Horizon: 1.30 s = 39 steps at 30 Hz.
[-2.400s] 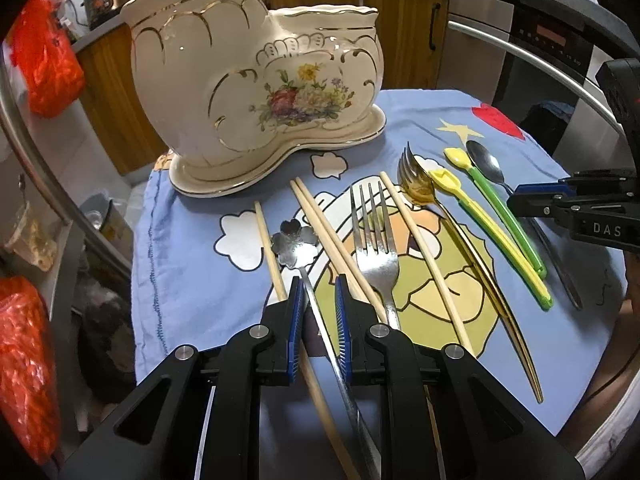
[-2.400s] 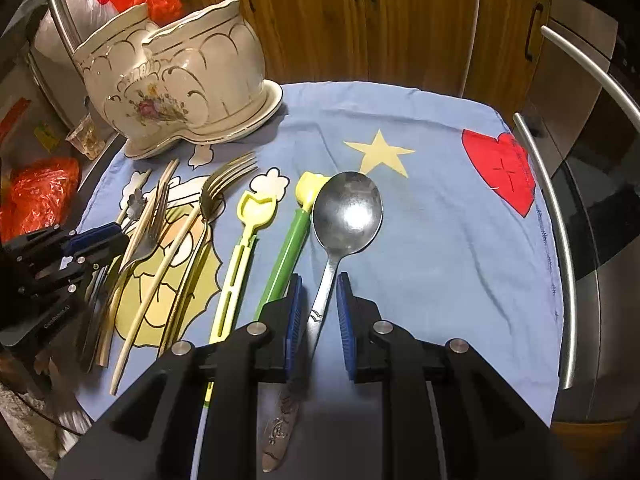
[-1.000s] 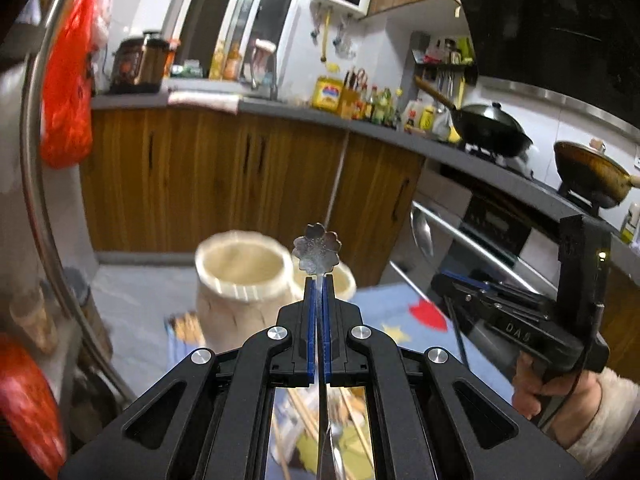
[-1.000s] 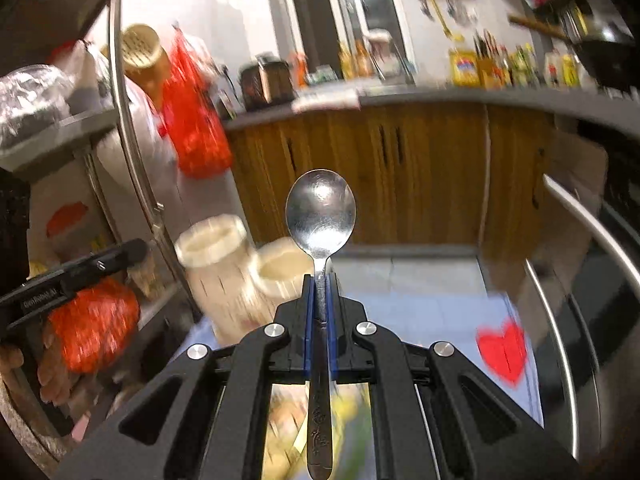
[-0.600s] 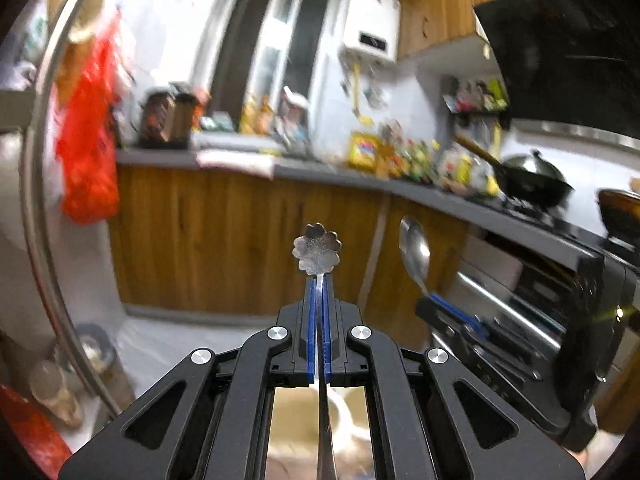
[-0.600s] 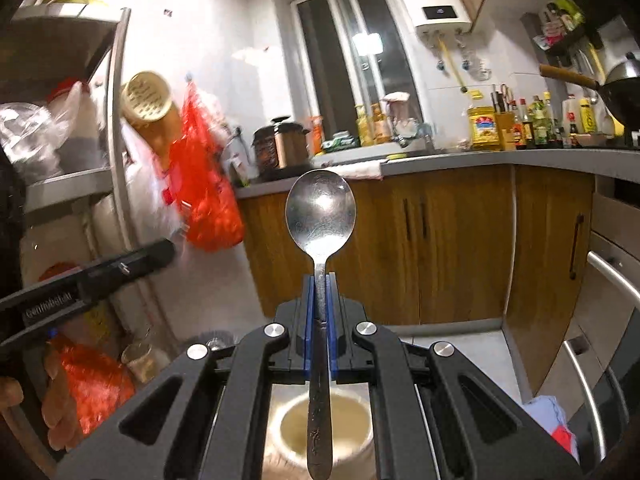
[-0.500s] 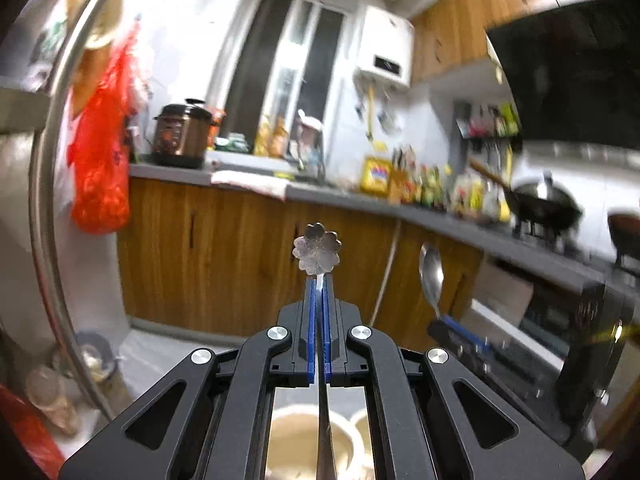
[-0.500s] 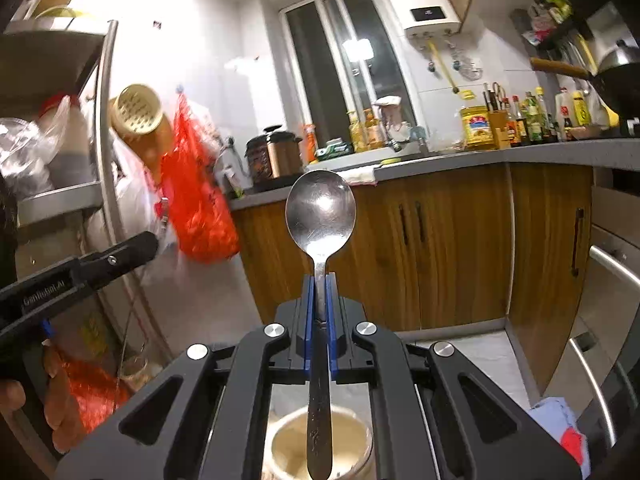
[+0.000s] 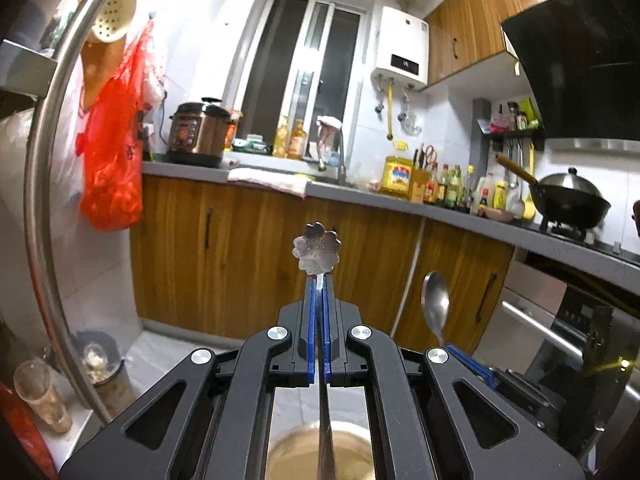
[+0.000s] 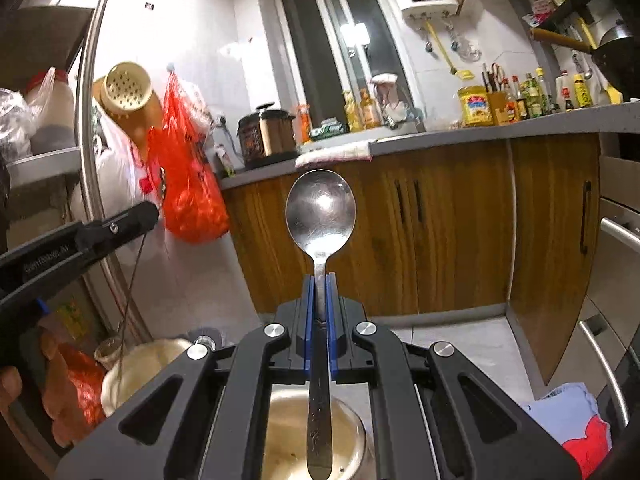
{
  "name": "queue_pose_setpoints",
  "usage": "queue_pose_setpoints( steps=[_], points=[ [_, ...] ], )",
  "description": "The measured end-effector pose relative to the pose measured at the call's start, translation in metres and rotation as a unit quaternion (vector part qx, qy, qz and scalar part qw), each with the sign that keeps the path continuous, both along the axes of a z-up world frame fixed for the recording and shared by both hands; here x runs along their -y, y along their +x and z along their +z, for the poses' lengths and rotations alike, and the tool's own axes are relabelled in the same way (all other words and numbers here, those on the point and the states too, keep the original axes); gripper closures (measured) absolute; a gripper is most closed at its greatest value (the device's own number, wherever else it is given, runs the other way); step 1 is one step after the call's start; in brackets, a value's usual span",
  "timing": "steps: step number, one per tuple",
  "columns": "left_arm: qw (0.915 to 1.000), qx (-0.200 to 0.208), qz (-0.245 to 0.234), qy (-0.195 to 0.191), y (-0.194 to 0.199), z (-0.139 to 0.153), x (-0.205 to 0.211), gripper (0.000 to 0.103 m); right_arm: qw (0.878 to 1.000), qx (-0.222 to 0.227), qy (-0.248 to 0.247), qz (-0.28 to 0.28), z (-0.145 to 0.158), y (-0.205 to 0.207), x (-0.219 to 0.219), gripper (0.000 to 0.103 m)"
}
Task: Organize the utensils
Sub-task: 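Lift both spoons and carry them above the cream ceramic holder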
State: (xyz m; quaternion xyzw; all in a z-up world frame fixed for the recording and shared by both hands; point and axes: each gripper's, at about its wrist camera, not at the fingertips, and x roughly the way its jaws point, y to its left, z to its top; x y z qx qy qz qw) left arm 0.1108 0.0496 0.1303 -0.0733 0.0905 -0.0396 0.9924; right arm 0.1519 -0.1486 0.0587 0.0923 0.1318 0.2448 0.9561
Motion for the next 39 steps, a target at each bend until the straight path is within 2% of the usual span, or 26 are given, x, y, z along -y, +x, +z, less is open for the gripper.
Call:
queue_pose_setpoints(
  steps=[10,15,17,22,33,39],
  points=[
    [0.9963,-0.076,-0.022,0.034,-0.02,-0.016,0.003,0.1,0.997,-0.05,-0.024,0.054,-0.005,-0.017,0.006,0.097],
    [0.993,-0.112,-0.031,0.022,-0.029,-0.03,-0.006,0.1,0.994,-0.07,-0.051,0.069,-0.005,-0.034,0.006,0.097],
    [0.9922,-0.118,-0.036,0.018,-0.028,-0.033,-0.007,0.099,0.992,-0.083,-0.055,0.072,-0.007,-0.034,0.006,0.097],
    [0.9903,-0.127,-0.039,0.04,-0.025,-0.04,0.002,0.099,0.989,-0.115,-0.053,0.076,-0.019,-0.024,0.003,0.097],
    [0.9873,-0.147,-0.044,0.043,-0.009,-0.054,0.005,0.099,0.989,-0.107,-0.059,0.083,-0.023,-0.02,-0.006,0.097],
    [0.9878,-0.143,-0.034,0.049,-0.006,-0.057,0.008,0.099,0.989,-0.112,-0.064,0.075,-0.024,-0.013,-0.012,0.097]
  ],
)
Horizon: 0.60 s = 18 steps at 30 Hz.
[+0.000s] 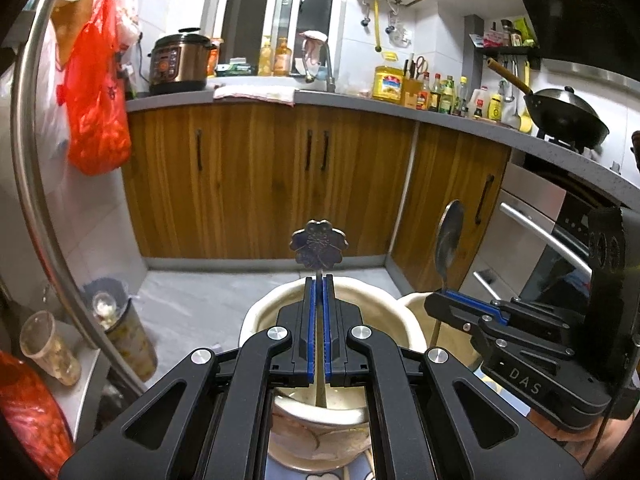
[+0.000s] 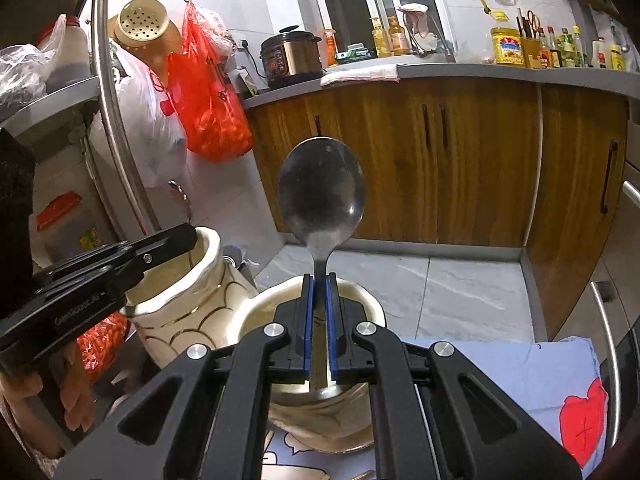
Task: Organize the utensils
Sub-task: 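Lift both spoons and carry them above the cream ceramic holder, then drop the flower spoon with the left tool while the right tool drops the large spoon into the holder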
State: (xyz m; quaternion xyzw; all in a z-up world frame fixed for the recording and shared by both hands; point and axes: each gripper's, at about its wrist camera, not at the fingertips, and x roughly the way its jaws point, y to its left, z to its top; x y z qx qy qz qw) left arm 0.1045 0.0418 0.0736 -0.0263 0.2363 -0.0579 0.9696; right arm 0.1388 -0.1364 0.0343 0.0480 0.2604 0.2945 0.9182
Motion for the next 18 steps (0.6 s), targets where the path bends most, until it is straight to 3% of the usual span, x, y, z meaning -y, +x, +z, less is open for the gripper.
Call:
queue_pose_setpoints(
  steps=[18],
  points=[
    [1.0,0.001,0.003,0.006,0.0008,-0.0009,0.0014,0.099,1.0,-0.005,0.002,-0.008,-0.0034,0.0072,-0.0018,0.097]
  ],
)
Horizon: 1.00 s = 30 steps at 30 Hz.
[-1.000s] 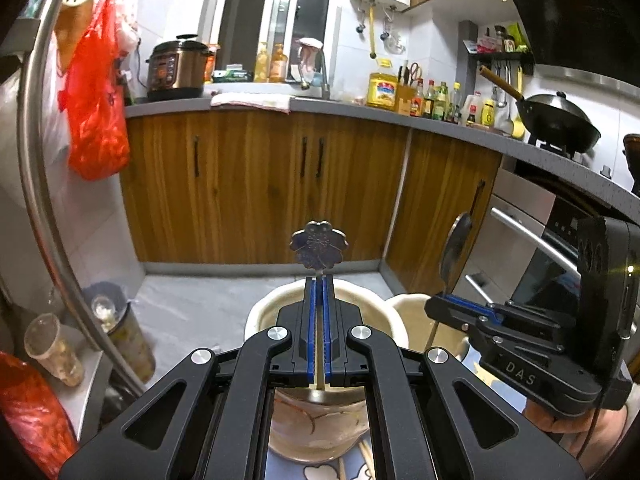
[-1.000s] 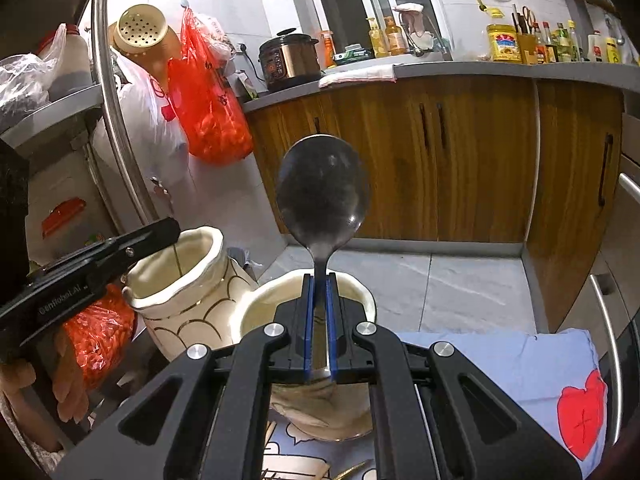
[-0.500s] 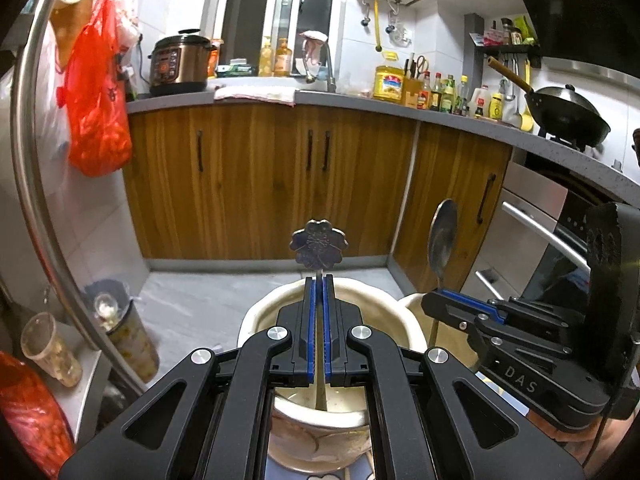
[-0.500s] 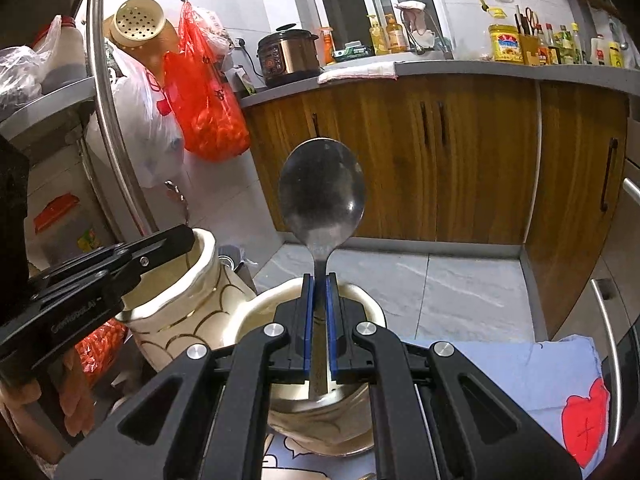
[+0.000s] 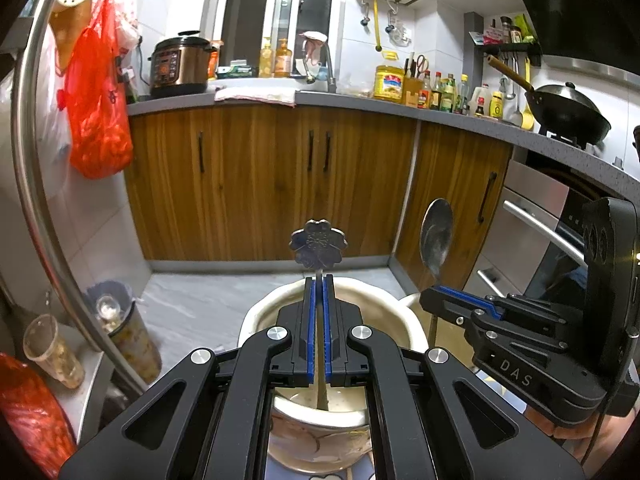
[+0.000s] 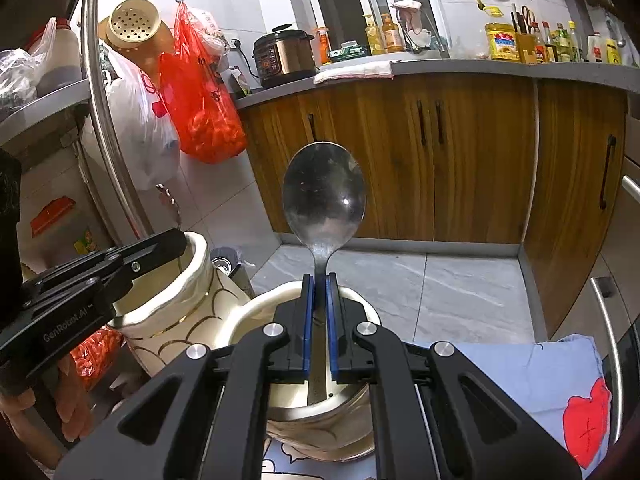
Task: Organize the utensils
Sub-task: 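Drop the flower spoon with the left tool while the right tool drops the large spoon into the holder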
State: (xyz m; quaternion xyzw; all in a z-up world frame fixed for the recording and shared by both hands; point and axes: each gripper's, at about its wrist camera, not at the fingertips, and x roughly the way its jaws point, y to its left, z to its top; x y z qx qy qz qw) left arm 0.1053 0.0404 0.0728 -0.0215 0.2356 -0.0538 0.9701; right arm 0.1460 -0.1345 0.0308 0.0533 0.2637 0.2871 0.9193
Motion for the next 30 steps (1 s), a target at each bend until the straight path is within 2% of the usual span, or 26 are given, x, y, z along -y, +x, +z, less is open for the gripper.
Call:
queue_pose_setpoints(
  steps=[9,12,15,17,19,21,22,23,27,29,30],
  points=[
    [1.0,0.003,0.003,-0.007,-0.001,0.001,-0.006,0.098,1.0,0.003,-0.004,-0.001,0.0,0.0,0.0,0.096],
    [0.9999,0.011,0.004,-0.005,-0.003,0.003,-0.007,0.09,1.0,0.002,-0.005,0.0,-0.001,0.0,-0.001,0.096],
    [0.9999,0.014,0.007,0.003,-0.004,0.004,-0.006,0.089,1.0,0.003,-0.006,-0.003,0.001,-0.001,0.001,0.094],
    [0.9999,0.014,0.008,0.005,-0.006,0.007,-0.005,0.089,1.0,0.003,-0.003,-0.007,0.004,-0.004,0.004,0.081],
    [0.9997,0.017,0.012,0.01,-0.01,0.013,-0.004,0.085,1.0,0.006,0.0,-0.016,0.013,-0.011,0.013,0.075],
    [0.9995,0.023,0.018,0.014,-0.02,0.025,-0.006,0.071,1.0,0.007,-0.002,-0.027,0.022,-0.02,0.022,0.064],
    [0.9995,0.024,0.018,0.01,-0.024,0.03,-0.006,0.065,0.999,0.008,-0.002,-0.032,0.028,-0.026,0.029,0.052],
    [0.9996,0.024,0.015,0.008,-0.028,0.035,-0.006,0.055,0.999,0.008,-0.001,-0.036,0.034,-0.032,0.034,0.039],
    [0.9992,0.022,0.013,0.029,-0.051,0.053,0.001,0.034,0.998,0.012,0.005,-0.054,0.051,-0.058,0.056,0.018],
    [0.9988,0.016,0.014,0.044,-0.064,0.056,0.007,0.023,0.998,0.01,0.009,-0.065,0.054,-0.07,0.065,0.005],
    [0.9986,0.008,0.013,0.05,-0.068,0.056,0.009,0.02,0.997,0.007,0.009,-0.071,0.054,-0.077,0.069,0.005]
  ],
)
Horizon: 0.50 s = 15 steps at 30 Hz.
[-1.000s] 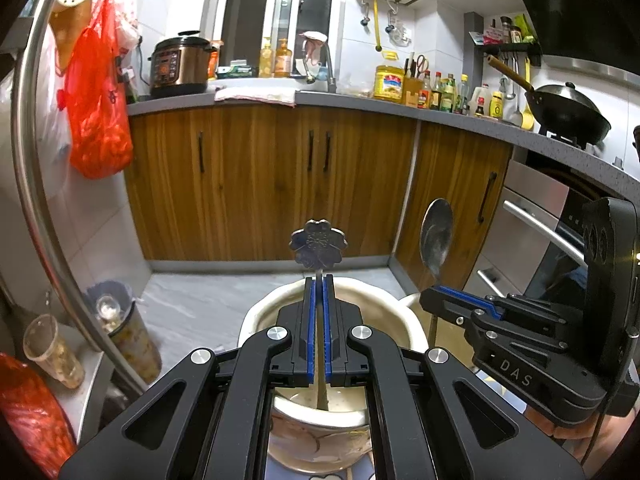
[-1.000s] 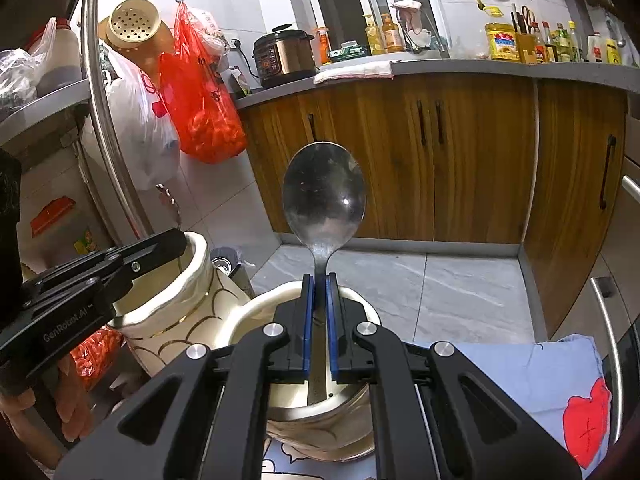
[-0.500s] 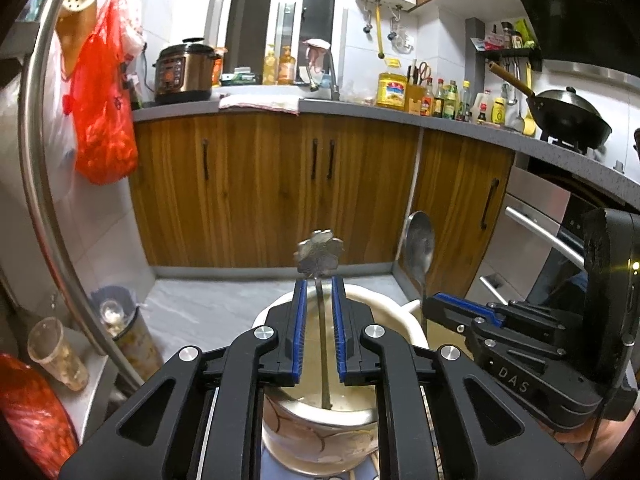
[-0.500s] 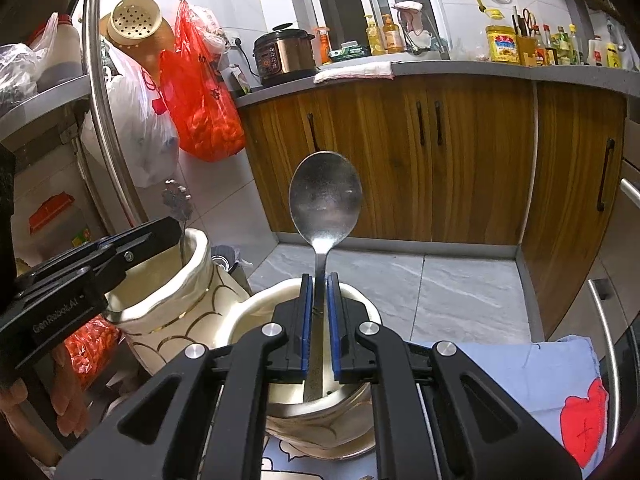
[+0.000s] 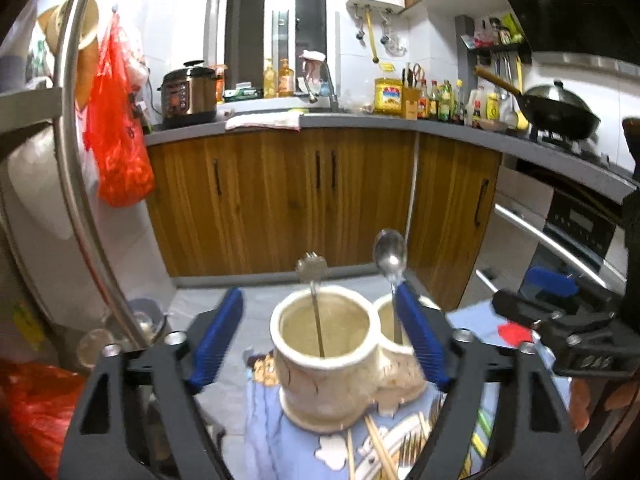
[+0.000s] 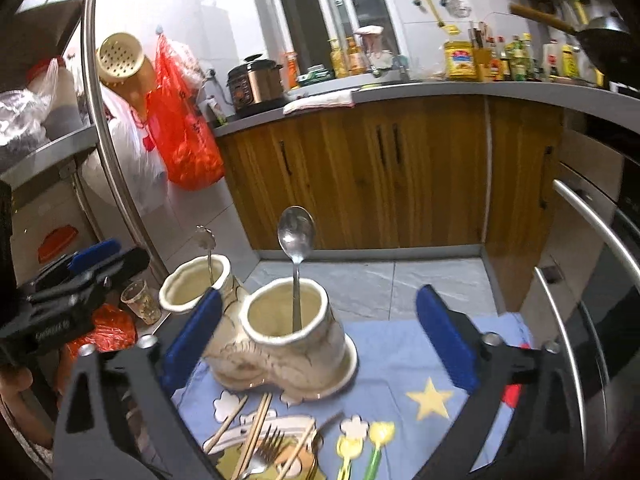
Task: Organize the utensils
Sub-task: 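Drop the flower spoon with the left tool while the right tool drops the large spoon into the holder, then grasp a wooden chopstick with the left tool while the right tool grasps the green-handled yellow utensil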
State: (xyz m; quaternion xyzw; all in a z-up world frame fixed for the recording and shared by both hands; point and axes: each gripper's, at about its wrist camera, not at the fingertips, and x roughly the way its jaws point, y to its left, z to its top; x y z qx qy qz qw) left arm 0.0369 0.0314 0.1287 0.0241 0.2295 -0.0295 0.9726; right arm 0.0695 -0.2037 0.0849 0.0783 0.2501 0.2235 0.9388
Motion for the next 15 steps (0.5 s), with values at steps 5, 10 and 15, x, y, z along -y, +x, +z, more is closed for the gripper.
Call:
queue_pose_setpoints(
  steps=[5,10,15],
  points=[
    [0.9993,-0.036,-0.003,-0.012,-0.018,-0.019,0.001,0.011,0.998,-0.034,-0.034,-0.034,-0.016,-0.019,0.013,0.005],
    [0.9956,-0.086,-0.009,-0.037,-0.021,-0.057,-0.007,0.011,0.996,-0.076,-0.045,-0.031,-0.051,-0.02,0.027,0.005],
    [0.9925,-0.122,-0.006,-0.008,-0.018,-0.087,-0.009,0.011,0.99,-0.119,-0.07,-0.04,-0.085,-0.008,0.036,0.005]
  ],
)
